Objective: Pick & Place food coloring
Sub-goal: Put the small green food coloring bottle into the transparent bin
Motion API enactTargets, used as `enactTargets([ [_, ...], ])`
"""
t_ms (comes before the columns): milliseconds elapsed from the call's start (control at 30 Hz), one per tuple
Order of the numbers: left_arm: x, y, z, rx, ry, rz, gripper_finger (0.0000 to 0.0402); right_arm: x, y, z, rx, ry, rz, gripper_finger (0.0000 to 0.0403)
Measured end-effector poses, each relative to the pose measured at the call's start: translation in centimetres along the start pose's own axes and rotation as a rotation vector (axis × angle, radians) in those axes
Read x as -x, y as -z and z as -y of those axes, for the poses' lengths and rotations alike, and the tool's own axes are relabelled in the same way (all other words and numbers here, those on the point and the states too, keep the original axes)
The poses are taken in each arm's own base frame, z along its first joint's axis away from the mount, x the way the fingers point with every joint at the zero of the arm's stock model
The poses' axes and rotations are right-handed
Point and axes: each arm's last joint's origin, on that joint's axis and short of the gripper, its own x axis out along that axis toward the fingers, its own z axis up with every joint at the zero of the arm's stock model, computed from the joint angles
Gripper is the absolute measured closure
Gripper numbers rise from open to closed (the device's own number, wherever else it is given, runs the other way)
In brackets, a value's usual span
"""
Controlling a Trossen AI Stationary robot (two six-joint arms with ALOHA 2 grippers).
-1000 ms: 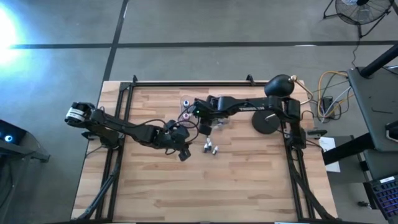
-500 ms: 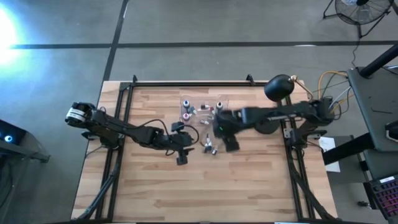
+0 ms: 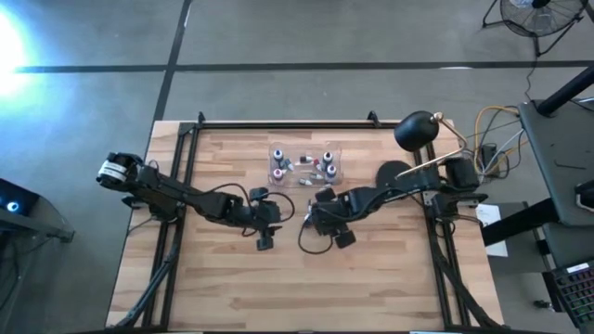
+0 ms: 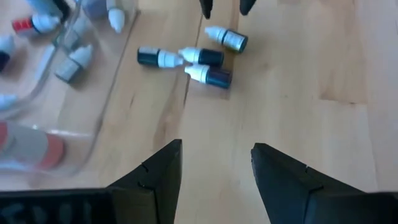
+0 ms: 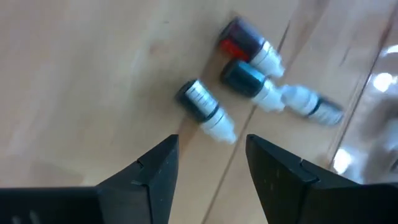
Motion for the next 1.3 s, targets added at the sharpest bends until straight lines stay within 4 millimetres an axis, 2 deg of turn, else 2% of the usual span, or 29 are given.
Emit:
enactTargets([
  [133, 0.0, 0.3, 0.2, 0.065, 0.002, -0.004, 0.0234, -1.8, -0.4, 0.1, 0.044, -0.015, -0.042, 0.0229],
  [333, 0.0, 0.4, 0.3, 0.1, -0.01, -0.004, 0.0234, -2.8, -0.9, 0.4, 0.082, -0.018, -0.058, 0.0242],
  [533, 0.0, 0.5, 0.3, 0.097, -0.016, -0.009, 0.0234, -2.8, -1.2, 0.5, 0.064, -0.043, -0.063, 0.0274],
  [767, 0.0, 0.5, 0.3, 0.096, -0.015, -0.005, 0.0234, -2.4, -1.5, 0.5, -0.034, -0.054, -0.051, 0.0336],
  [867, -0.1, 0.2, 0.3, 0.081, -0.008, 0.017, 0.0234, -0.9, -1.5, 0.8, -0.106, -0.036, -0.028, 0.0359],
  [1000, -0.4, -0.3, 0.3, 0.068, 0.004, 0.072, 0.0234, 3.0, -1.8, 2.3, -0.239, 0.087, 0.095, 0.0361],
  [1100, -0.9, -0.7, 0.2, 0.065, 0.022, 0.099, 0.0234, 5.4, -1.2, 4.6, -0.394, 0.185, 0.171, 0.035],
  [1200, -1.5, -1.0, 0.1, 0.068, 0.052, 0.125, 0.0234, 6.2, 0.2, 7.4, -0.604, 0.26, 0.182, 0.0332],
  [1300, -2.2, -0.9, 0.2, 0.078, 0.066, 0.124, 0.0234, 6.7, 0.9, 9.9, -0.722, 0.302, 0.211, 0.03],
])
